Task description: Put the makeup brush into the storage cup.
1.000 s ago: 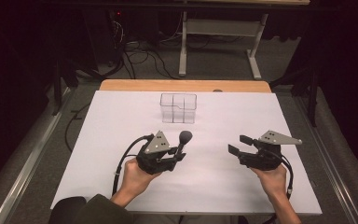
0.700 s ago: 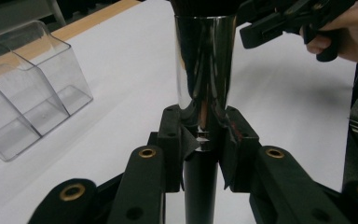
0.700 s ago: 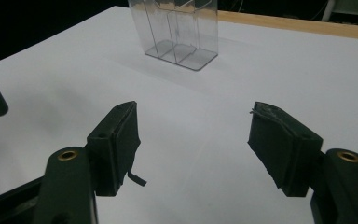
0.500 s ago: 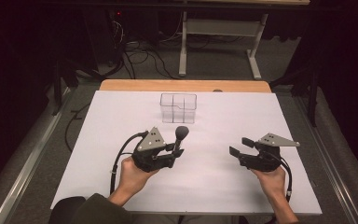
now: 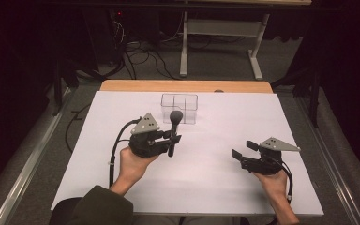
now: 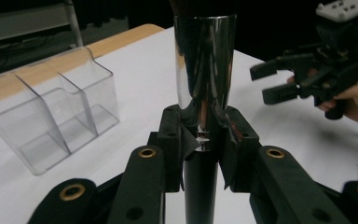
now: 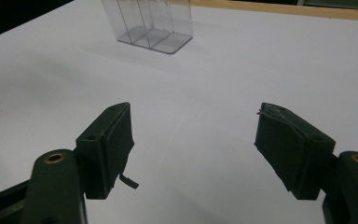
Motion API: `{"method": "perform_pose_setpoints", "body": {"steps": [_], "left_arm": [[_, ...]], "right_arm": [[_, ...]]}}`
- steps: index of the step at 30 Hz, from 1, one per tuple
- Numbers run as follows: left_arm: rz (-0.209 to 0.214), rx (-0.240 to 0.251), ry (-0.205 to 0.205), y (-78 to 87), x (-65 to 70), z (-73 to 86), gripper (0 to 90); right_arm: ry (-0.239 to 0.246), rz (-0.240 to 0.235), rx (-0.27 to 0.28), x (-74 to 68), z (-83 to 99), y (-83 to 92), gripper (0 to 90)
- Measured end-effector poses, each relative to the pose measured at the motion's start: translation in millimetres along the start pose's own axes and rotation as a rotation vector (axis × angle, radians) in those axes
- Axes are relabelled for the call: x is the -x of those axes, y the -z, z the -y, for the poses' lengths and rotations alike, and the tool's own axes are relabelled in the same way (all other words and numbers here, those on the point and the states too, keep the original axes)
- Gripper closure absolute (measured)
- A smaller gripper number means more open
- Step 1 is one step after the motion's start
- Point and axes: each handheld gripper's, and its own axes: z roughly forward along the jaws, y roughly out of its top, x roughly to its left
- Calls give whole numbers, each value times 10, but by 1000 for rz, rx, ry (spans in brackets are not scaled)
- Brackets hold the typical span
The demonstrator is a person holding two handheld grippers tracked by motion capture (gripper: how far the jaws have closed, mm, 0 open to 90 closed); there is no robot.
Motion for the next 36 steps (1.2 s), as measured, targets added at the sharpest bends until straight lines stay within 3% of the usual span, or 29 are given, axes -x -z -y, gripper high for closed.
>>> {"method": "perform_pose_setpoints", "body": {"steps": [5, 11, 26, 36], "left_arm": [[-51, 20, -16, 0, -72, -96, 718], [-79, 36, -12, -21, -155, -197, 718], [-111, 27, 18, -237, -352, -406, 717], [-129, 22, 21, -413, -396, -531, 717]], "right_arm": [[8, 7, -6, -2, 26, -20, 286], [14, 12, -7, -18, 34, -26, 284], [17, 21, 0, -28, 37, -27, 279], [13, 19, -5, -21, 37, -27, 282]]}}
